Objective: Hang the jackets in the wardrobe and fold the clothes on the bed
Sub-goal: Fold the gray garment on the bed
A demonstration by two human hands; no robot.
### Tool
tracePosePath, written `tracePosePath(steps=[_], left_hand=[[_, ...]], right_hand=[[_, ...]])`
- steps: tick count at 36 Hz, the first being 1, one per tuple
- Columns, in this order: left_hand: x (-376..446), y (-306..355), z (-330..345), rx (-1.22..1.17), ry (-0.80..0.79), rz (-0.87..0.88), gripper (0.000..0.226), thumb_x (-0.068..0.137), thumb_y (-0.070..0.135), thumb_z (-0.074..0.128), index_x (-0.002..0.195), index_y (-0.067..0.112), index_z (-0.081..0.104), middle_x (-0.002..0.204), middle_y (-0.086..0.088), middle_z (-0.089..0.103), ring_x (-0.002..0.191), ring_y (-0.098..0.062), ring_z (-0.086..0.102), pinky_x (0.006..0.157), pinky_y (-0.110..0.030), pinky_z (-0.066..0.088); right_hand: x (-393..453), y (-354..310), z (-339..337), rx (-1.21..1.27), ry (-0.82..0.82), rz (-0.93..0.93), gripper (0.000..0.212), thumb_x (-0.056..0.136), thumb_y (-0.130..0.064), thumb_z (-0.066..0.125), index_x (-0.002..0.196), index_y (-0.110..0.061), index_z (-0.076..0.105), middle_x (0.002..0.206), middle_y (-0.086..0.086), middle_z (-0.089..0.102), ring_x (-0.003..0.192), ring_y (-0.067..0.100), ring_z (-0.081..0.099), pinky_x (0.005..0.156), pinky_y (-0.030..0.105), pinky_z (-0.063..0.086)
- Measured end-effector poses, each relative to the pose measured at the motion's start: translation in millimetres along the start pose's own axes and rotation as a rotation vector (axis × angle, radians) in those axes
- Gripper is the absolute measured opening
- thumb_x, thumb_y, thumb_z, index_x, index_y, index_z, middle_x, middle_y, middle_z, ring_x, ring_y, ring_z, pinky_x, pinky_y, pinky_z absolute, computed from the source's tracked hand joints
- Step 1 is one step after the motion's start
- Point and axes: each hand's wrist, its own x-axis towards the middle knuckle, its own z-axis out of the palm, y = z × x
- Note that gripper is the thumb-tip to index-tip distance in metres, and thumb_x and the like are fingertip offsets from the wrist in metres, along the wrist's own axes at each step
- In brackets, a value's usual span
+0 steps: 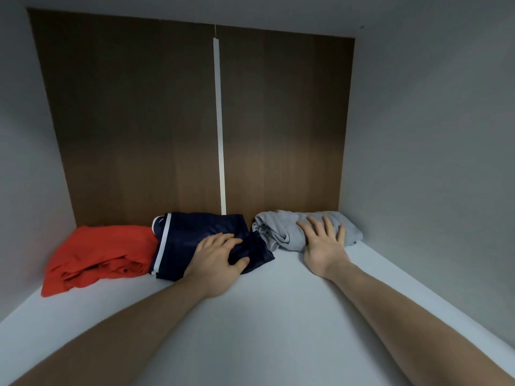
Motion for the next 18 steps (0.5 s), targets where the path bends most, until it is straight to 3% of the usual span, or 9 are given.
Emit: tracePosePath(steps=[5, 10, 14, 18], left_hand=[[-1, 0, -1, -0.002, 0.011, -0.003, 0.057, 0.098, 0.061, 0.042, 0.149, 0.036, 0.043, 0.158, 0.013, 0.035, 0.147, -0.012, 0.023, 0.123, -0.032, 0.007], [-2, 3, -4, 0.007, -0.019, -0.002, 0.058, 0.1, 0.06, 0.039, 0.151, 0.034, 0.04, 0.161, 0.01, 0.032, 0.15, -0.013, 0.019, 0.124, -0.032, 0.004], [-5, 6, -7, 0.018, -0.03, 0.012, 0.058, 0.101, 0.057, 0.038, 0.153, 0.031, 0.039, 0.163, 0.005, 0.03, 0.152, -0.017, 0.017, 0.126, -0.035, 0.003], [-8, 4, -6, 0.016, 0.005, 0.046, 0.055, 0.102, 0.053, 0.039, 0.151, 0.028, 0.043, 0.164, 0.001, 0.03, 0.154, -0.02, 0.013, 0.126, -0.038, 0.001]], right_hand=[[-22, -18, -7, -0.075, -0.039, 0.031, 0.078, 0.094, -0.025, 0.035, 0.163, -0.023, -0.001, 0.17, 0.001, -0.005, 0.154, 0.034, -0.015, 0.12, 0.063, -0.011], [-54, -36, -8, 0.084, -0.158, 0.077, 0.079, 0.099, -0.033, 0.036, 0.162, -0.025, -0.01, 0.169, 0.0, -0.019, 0.155, 0.028, -0.019, 0.122, 0.057, -0.01], [-86, -46, -19, 0.193, -0.265, 0.064, 0.07, 0.104, -0.043, 0.034, 0.163, -0.027, 0.0, 0.171, -0.001, -0.011, 0.158, 0.022, 0.0, 0.126, 0.047, -0.001], [-120, -56, -27, 0.173, -0.285, 0.08, 0.062, 0.103, -0.057, 0.029, 0.16, -0.034, 0.022, 0.171, -0.005, 0.01, 0.157, 0.015, 0.003, 0.126, 0.043, -0.002]])
